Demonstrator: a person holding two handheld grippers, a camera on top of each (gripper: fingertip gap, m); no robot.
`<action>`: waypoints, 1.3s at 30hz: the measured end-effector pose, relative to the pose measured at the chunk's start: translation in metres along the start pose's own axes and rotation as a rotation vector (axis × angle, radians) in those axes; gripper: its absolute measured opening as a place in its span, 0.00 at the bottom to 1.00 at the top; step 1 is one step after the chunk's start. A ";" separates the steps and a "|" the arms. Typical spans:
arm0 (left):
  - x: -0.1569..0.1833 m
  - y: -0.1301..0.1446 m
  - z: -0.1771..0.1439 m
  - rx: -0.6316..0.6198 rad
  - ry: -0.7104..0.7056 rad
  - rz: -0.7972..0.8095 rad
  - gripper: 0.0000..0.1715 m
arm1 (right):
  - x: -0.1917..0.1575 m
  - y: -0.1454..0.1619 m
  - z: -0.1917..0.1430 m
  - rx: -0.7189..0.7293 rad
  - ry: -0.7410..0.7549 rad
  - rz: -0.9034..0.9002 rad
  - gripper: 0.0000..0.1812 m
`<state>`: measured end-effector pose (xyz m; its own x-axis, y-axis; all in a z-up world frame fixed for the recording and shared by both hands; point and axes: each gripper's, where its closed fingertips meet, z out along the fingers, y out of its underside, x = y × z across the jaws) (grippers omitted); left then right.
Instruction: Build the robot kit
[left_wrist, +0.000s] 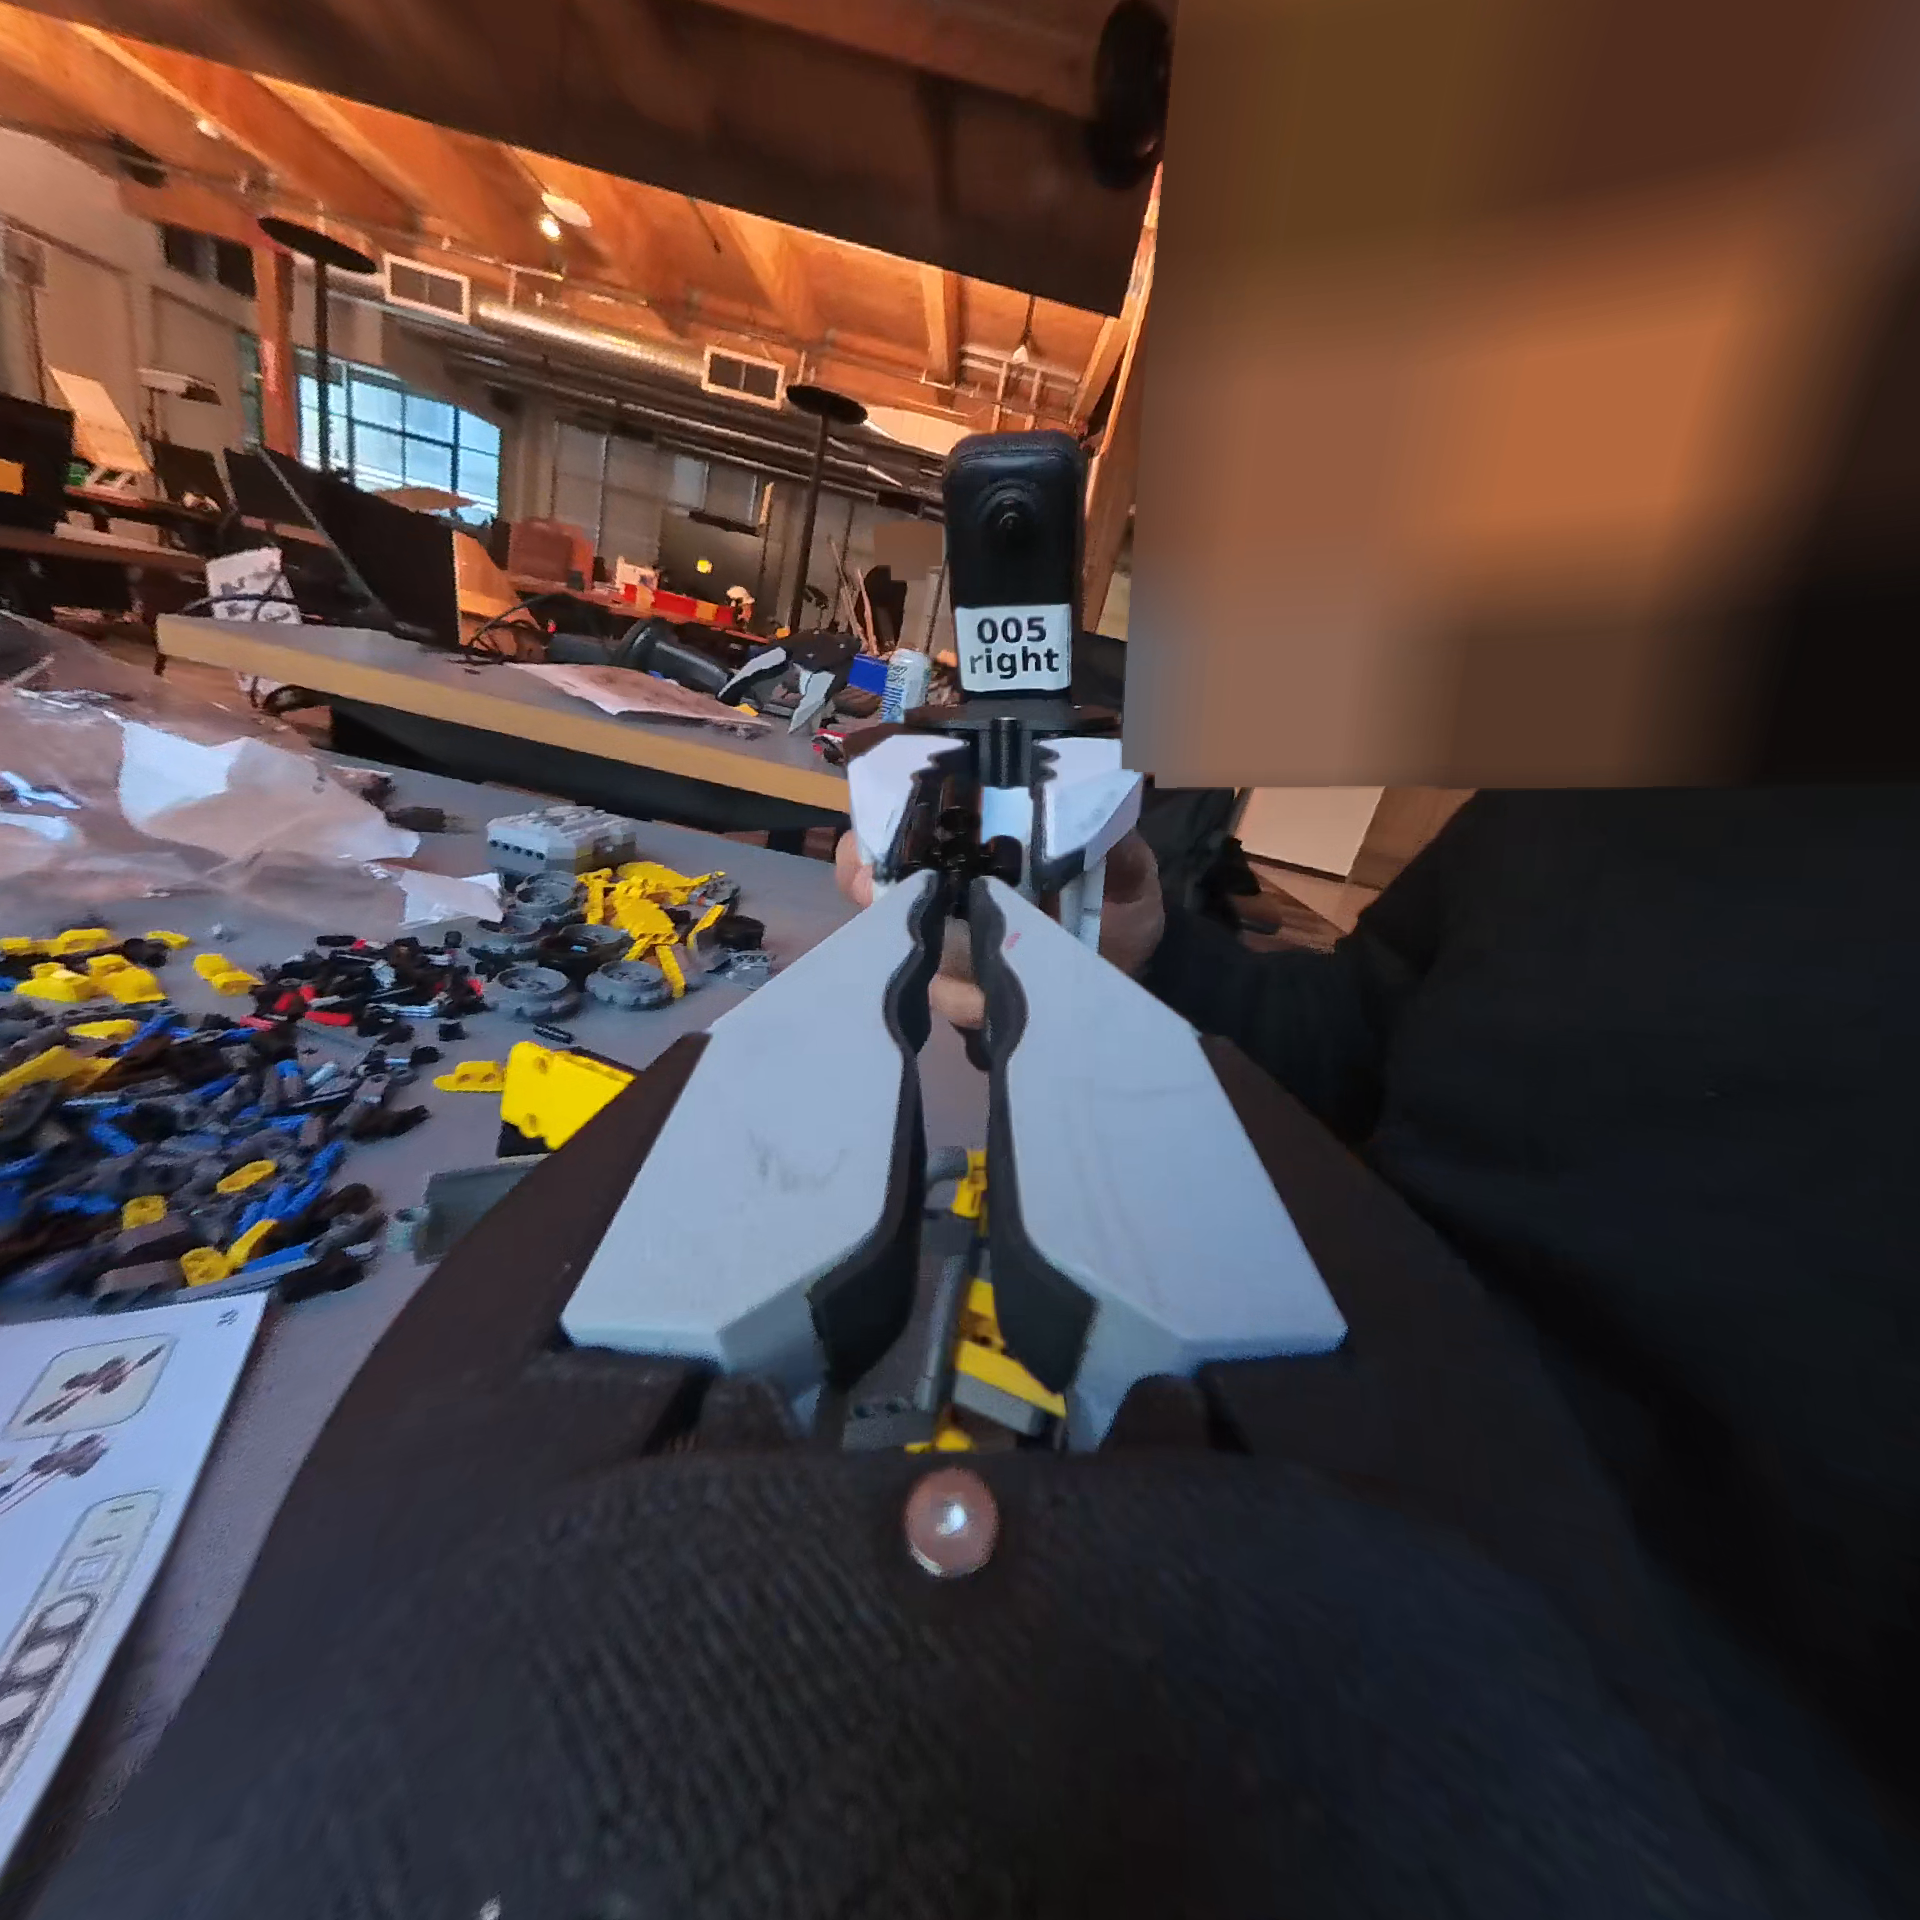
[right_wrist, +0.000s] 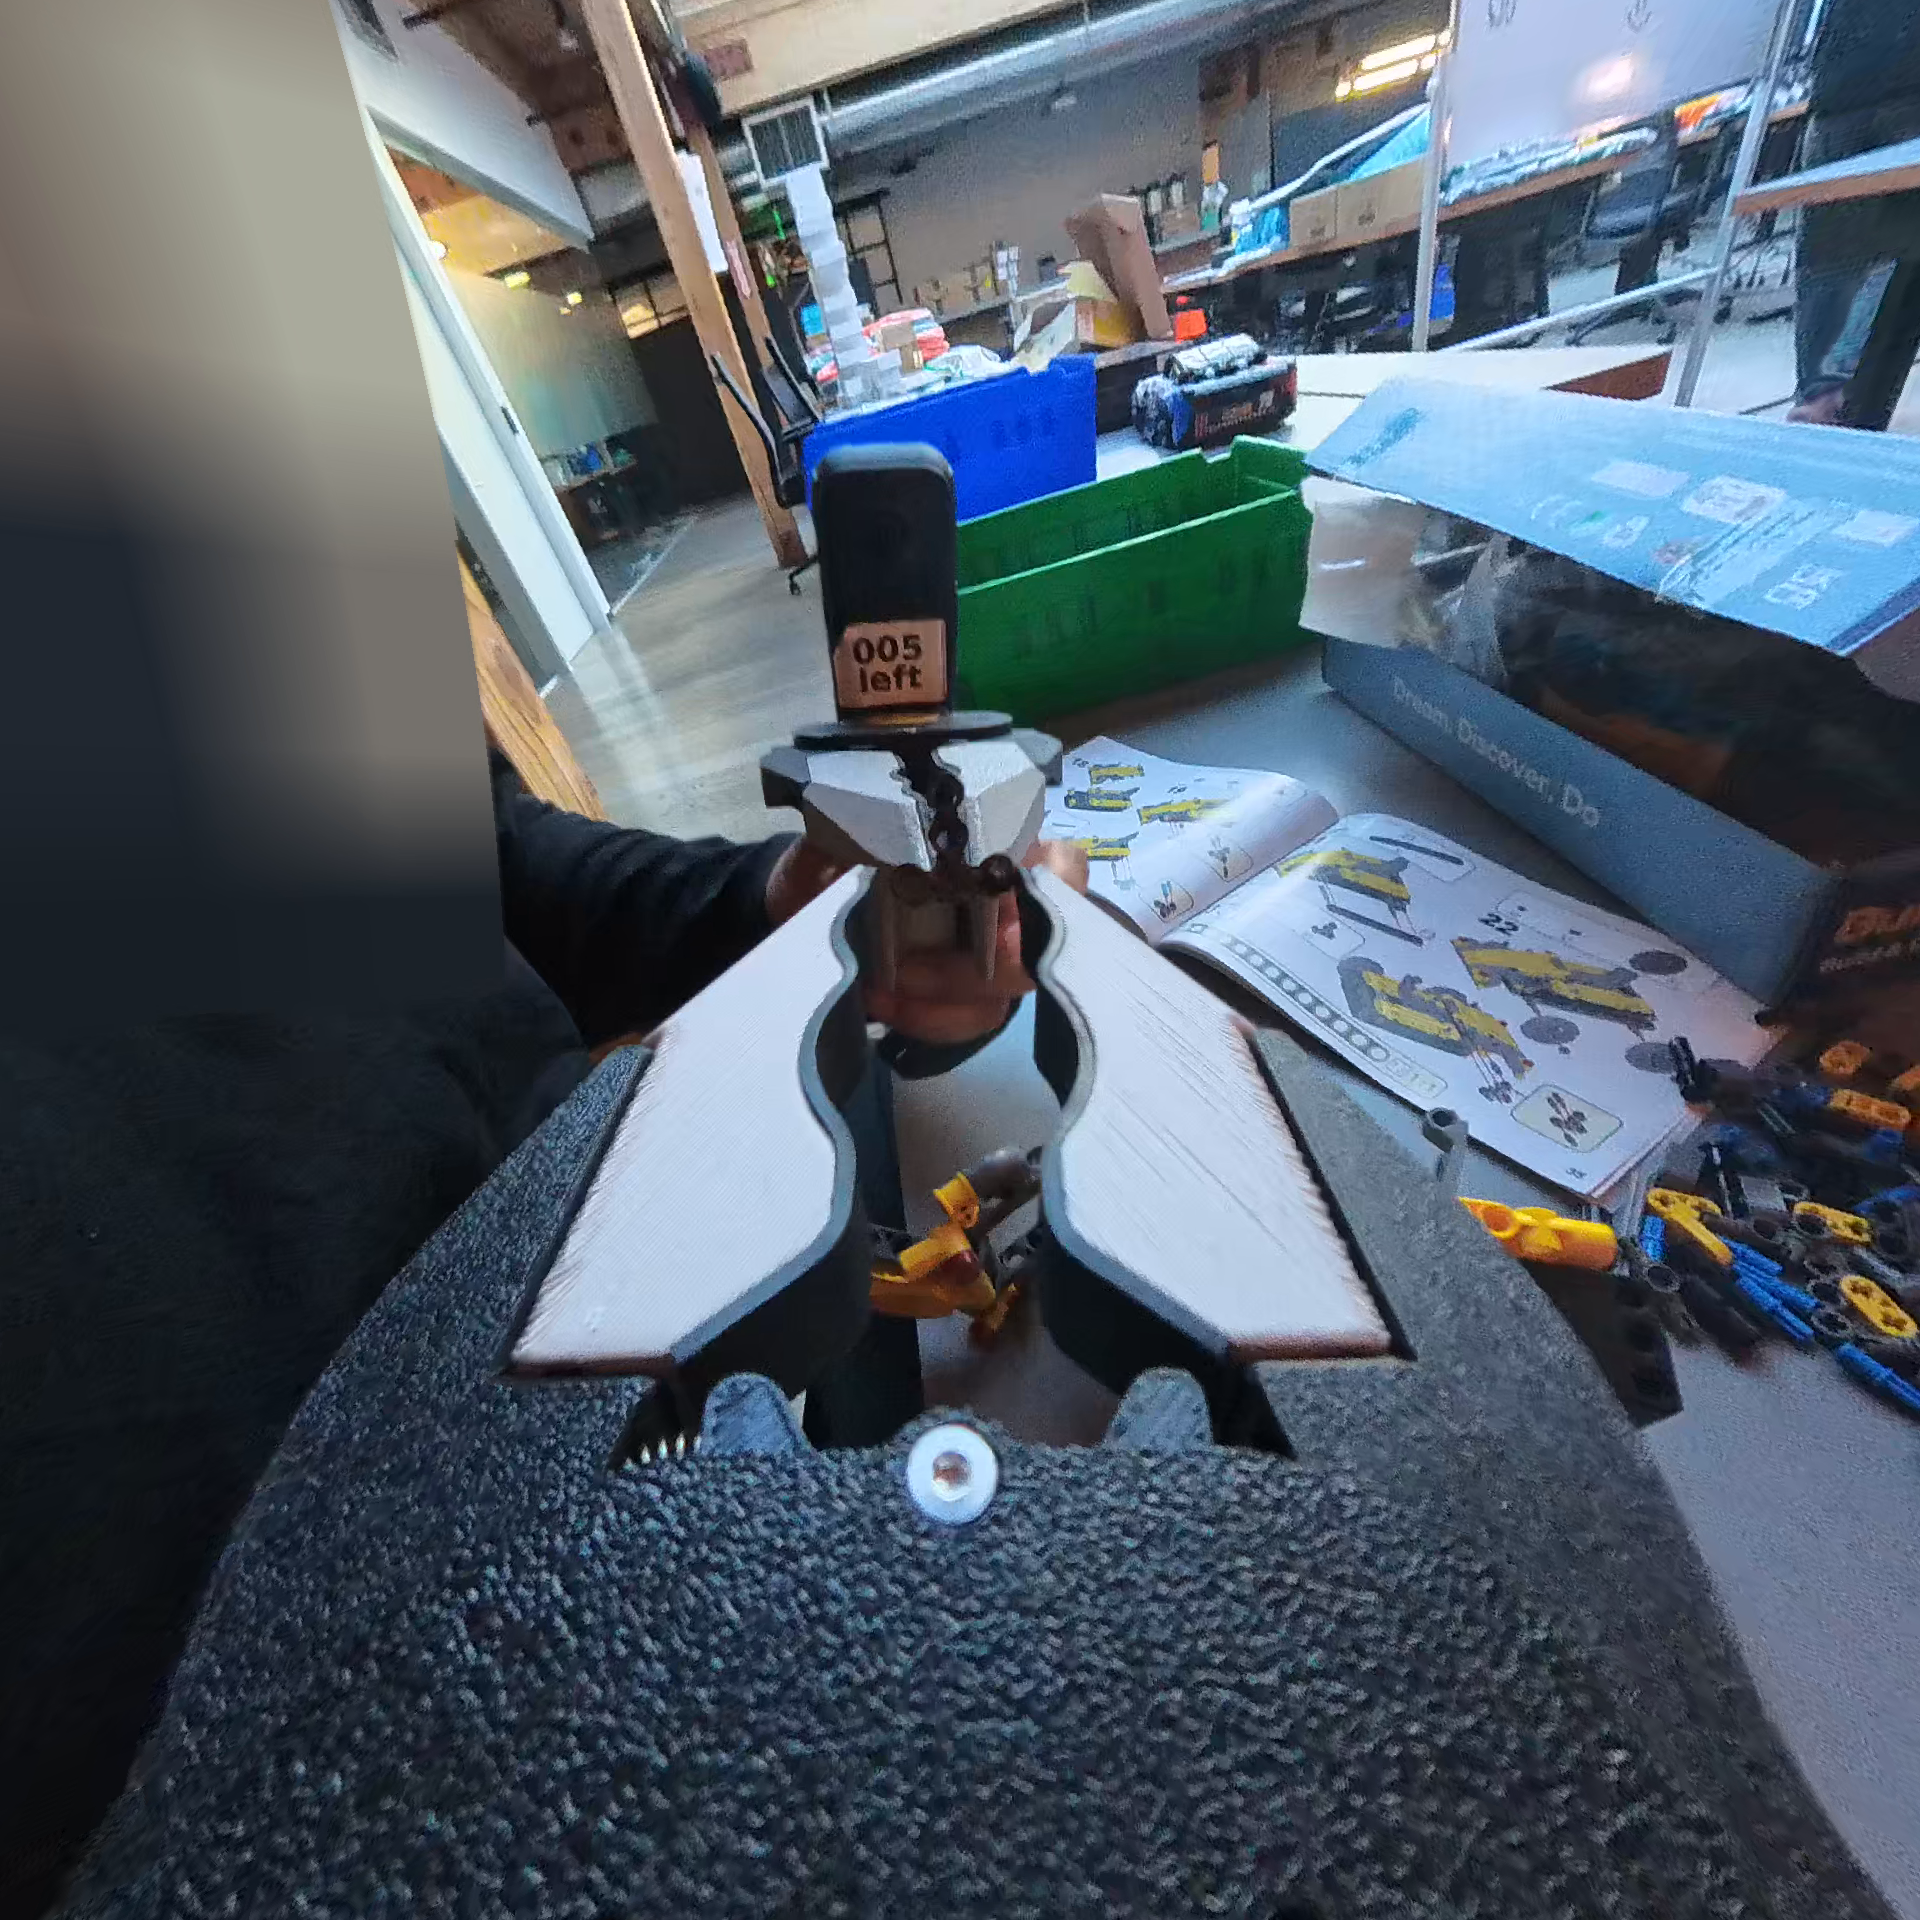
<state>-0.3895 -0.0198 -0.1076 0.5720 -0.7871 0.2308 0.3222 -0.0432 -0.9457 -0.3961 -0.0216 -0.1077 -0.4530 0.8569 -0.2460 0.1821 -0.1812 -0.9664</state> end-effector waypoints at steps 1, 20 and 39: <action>0.002 0.001 0.001 0.003 0.008 -0.010 0.01 | -0.002 -0.002 -0.001 0.013 -0.004 0.006 0.14; -0.029 0.085 -0.037 -0.501 -0.210 -0.217 0.16 | 0.048 0.063 -0.046 -0.133 0.279 0.099 0.13; -0.049 0.105 -0.050 -0.638 -0.380 -0.227 0.02 | 0.087 0.091 -0.070 -0.217 0.455 0.149 0.13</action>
<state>-0.4214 -0.0164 -0.2296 0.8005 -0.4565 0.3884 0.0318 -0.6147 -0.7881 -0.3578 0.0704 -0.2120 0.0076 0.9612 -0.2759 0.4137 -0.2542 -0.8742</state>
